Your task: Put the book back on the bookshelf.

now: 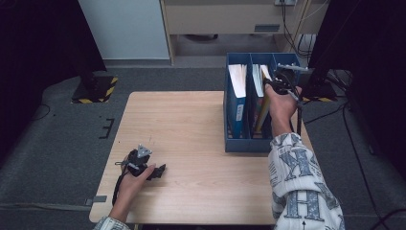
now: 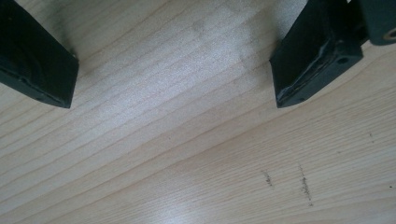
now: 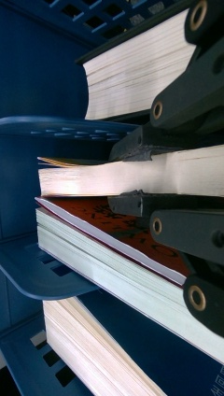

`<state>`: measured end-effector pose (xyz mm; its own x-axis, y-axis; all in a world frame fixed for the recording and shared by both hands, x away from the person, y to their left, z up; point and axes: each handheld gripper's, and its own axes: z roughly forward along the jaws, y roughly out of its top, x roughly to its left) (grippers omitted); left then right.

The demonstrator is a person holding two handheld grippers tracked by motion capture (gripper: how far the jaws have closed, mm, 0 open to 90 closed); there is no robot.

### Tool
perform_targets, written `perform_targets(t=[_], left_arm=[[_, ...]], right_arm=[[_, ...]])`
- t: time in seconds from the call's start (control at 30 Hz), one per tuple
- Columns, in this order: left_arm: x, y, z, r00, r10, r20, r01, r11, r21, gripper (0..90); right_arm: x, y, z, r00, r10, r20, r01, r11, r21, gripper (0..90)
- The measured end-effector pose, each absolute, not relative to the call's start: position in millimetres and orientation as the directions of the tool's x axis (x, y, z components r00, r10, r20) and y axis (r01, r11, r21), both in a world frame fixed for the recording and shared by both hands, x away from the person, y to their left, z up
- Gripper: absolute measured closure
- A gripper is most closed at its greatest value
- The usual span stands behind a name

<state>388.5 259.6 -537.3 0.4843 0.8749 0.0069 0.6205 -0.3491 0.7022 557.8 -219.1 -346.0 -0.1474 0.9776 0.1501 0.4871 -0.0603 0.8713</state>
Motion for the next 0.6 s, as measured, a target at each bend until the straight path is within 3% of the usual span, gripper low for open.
perform_targets(t=[0.6], left_arm=[[388.8, 259.4, -537.3, 0.486, 0.874, 0.007, 0.62, -0.35, 0.702, 0.1]], right_arm=[[563.3, -215.9, -355.0, -0.142, 0.982, 0.125, 0.502, -0.038, 0.864, 75.5]])
